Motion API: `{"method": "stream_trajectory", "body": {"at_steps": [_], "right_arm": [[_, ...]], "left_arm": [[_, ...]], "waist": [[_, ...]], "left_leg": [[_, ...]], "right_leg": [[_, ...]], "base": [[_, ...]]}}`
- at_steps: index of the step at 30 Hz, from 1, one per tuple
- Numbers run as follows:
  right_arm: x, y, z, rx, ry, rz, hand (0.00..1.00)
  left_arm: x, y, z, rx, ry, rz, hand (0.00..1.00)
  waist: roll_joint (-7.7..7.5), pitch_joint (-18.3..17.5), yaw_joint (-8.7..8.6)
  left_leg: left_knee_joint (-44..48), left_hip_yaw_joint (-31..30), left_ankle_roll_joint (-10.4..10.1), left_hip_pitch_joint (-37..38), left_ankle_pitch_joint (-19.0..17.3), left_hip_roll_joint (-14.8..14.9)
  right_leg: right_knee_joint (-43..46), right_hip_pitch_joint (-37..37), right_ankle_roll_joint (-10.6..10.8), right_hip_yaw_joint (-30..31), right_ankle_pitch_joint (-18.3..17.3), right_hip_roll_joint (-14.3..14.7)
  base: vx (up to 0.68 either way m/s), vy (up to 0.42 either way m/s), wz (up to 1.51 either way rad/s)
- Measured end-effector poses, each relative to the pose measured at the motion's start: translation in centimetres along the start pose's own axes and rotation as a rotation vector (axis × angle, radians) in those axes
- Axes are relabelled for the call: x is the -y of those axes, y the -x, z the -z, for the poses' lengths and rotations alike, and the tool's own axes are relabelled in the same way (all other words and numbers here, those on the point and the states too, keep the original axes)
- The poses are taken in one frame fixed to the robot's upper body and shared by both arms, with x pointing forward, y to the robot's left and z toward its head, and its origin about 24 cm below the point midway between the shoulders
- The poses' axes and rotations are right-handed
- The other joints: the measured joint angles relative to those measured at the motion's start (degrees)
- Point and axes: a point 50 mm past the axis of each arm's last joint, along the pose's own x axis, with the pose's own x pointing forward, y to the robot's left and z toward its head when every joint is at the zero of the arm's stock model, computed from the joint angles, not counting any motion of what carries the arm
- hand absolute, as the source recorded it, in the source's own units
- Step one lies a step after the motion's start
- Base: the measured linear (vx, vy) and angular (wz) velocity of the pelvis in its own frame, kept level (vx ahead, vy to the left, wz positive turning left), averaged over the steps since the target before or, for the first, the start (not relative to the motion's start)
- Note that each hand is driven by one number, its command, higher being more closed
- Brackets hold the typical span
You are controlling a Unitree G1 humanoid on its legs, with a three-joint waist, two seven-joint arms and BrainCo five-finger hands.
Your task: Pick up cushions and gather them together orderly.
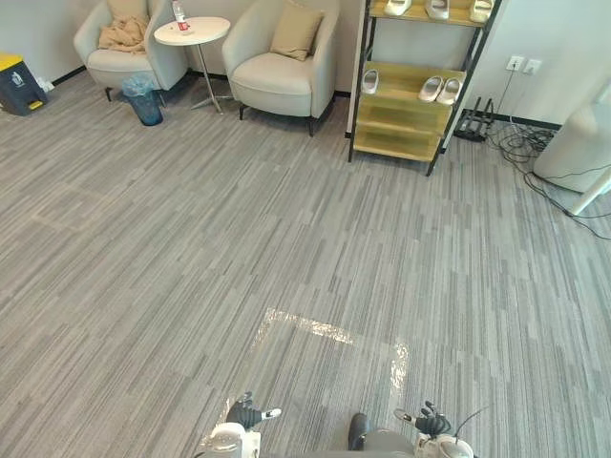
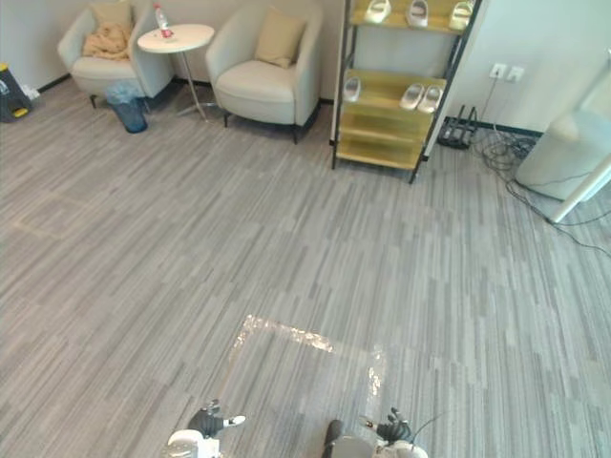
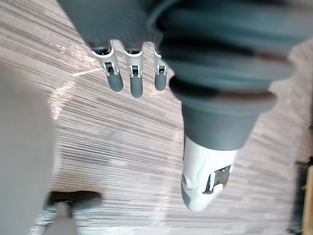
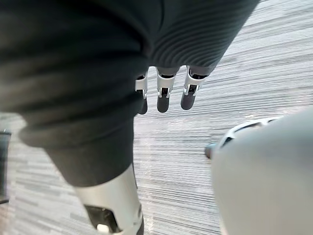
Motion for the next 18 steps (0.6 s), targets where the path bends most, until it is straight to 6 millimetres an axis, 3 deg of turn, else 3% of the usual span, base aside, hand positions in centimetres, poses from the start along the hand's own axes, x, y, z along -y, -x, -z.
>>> {"method": "stream_trajectory", "body": {"at_steps": [2, 4, 5, 6, 7, 8, 9, 12, 18], "right_arm": [[-0.1, -0.1, -0.2, 0.005, -0.002, -0.001, 0.0], [0.1, -0.1, -0.2, 0.002, -0.008, 0.006, 0.0], [0.2, -0.1, -0.1, 0.001, -0.024, 0.014, 0.0], [0.3, 0.0, -0.1, 0.001, -0.031, 0.02, 0.0], [0.7, 0.0, 0.0, -0.003, -0.031, 0.032, 0.0], [0.9, 0.0, 0.2, -0.009, -0.026, 0.035, 0.0], [0.4, 0.1, 0.7, -0.027, -0.034, 0.024, 0.0], [0.1, 0.3, 1.4, -0.051, -0.031, 0.014, 0.0], [-0.6, 0.4, 1.8, -0.061, -0.041, -0.004, 0.0]], "left_arm": [[-0.1, 0.0, -0.2, 0.005, -0.002, -0.002, 0.0], [-0.1, 0.0, -0.4, 0.014, -0.004, -0.003, 0.0], [-0.2, -0.1, -0.5, 0.019, -0.006, -0.004, 0.0], [-0.2, -0.1, -0.5, 0.02, -0.006, -0.004, 0.0], [0.0, -0.1, -0.6, 0.022, -0.009, -0.001, 0.0], [0.1, 0.0, -0.3, 0.014, -0.01, 0.003, 0.0], [-0.3, 0.0, -0.1, 0.007, -0.017, -0.007, 0.0], [-0.8, 0.0, -0.1, 0.004, -0.026, -0.013, 0.0], [-1.7, 0.1, 0.5, -0.019, -0.067, -0.026, 0.0]], "waist": [[-0.1, 0.06, 0.09], [-0.22, 0.12, 0.4], [-0.51, 0.28, 0.45], [-0.59, 0.28, 0.46], [-0.43, 0.14, 0.67], [-0.44, -0.17, 1.04], [-1.36, -0.42, 0.52], [-3.5, -1.5, 0.77], [-4.72, -2.48, 0.95]], "left_leg": [[1.51, 1.26, 0.98, -2.93, -2.56, -0.44], [-7.54, 1.41, 1.76, -4.56, -4.41, -2.83], [-16.29, -1.07, 1.87, -4.65, -4.21, -5.33], [-21.48, -3.46, 2.04, -4.63, -3.36, -6.94], [-28.23, -8.4, 0.68, -4.06, 2.67, -9.55], [-29.09, -8.83, 2.21, -2.76, 4.95, -10.92], [-29.53, -7.48, 3.0, -1.76, 4.75, -12.18], [-30.88, -6.74, 3.43, -0.44, 4.77, -14.58], [-32.74, -8.35, 3.94, 2.36, 4.98, -16.11]], "right_leg": [[-0.35, 2.02, -0.23, 1.65, -0.73, -0.06], [-0.41, 3.42, 0.52, 3.58, -0.98, -1.11], [-0.29, 4.0, 1.31, 5.12, -1.49, -2.15], [-0.19, 4.17, 1.89, 5.83, -1.91, -2.83], [-0.13, 4.33, 3.31, 7.69, -2.59, -3.57], [-0.15, 4.95, 4.48, 9.5, -2.97, -4.16], [-0.22, 5.88, 5.27, 10.07, -3.41, -5.82], [-0.2, 6.39, 5.45, 10.43, -3.49, -8.2], [-0.04, 8.42, 5.59, 9.08, -3.36, -9.52]], "base": [[0.28, -0.029, -0.45], [0.22, 0.061, -0.62], [0.14, 0.096, -0.48], [0.29, 0.232, -0.67], [0.31, 0.247, -0.72], [0.4, 0.281, -0.61], [0.32, 0.188, -0.37], [0.24, 0.145, -0.05], [0.15, 0.045, 0.11]]}}
